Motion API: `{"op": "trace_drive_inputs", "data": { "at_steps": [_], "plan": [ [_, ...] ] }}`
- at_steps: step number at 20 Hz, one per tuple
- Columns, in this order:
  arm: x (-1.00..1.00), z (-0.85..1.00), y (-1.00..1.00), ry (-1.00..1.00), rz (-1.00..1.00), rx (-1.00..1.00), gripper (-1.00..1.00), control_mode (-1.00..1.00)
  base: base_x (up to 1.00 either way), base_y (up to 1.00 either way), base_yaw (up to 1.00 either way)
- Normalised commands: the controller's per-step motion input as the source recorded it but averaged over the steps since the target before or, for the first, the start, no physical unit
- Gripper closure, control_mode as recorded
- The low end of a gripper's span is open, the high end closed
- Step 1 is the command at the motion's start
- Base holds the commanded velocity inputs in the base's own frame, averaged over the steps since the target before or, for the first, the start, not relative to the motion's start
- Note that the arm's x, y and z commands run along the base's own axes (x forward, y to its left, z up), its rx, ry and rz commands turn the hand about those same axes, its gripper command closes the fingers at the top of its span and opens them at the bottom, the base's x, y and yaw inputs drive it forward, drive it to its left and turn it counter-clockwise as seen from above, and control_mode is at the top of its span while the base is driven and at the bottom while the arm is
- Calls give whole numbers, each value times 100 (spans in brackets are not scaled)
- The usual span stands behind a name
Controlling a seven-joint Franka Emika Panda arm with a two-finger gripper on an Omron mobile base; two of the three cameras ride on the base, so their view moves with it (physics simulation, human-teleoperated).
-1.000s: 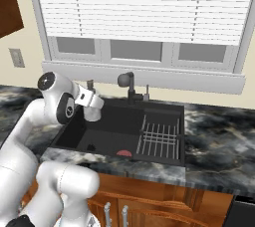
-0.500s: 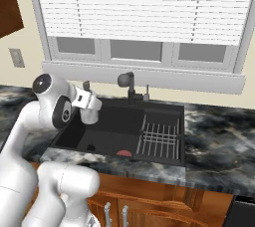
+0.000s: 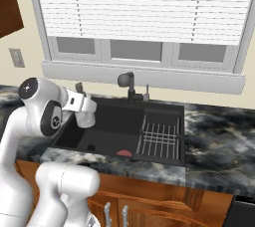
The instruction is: Pick up the dish brush and soap dispenser from the sink, and place them back in the cabinet, and close the cabinet door.
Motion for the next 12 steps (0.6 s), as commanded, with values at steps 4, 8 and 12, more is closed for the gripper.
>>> {"op": "trace_drive_inputs", "data": {
  "at_steps": [4, 8, 12],
  "plan": [
    [-42, 16, -3, 0, 0, 0, 100, -100, 0, 0, 0],
    [-52, 13, -13, 0, 1, 0, 100, -100, 0, 0, 0],
    [-52, 13, -10, 0, 0, 0, 100, -100, 0, 0, 0]
  ]
}}
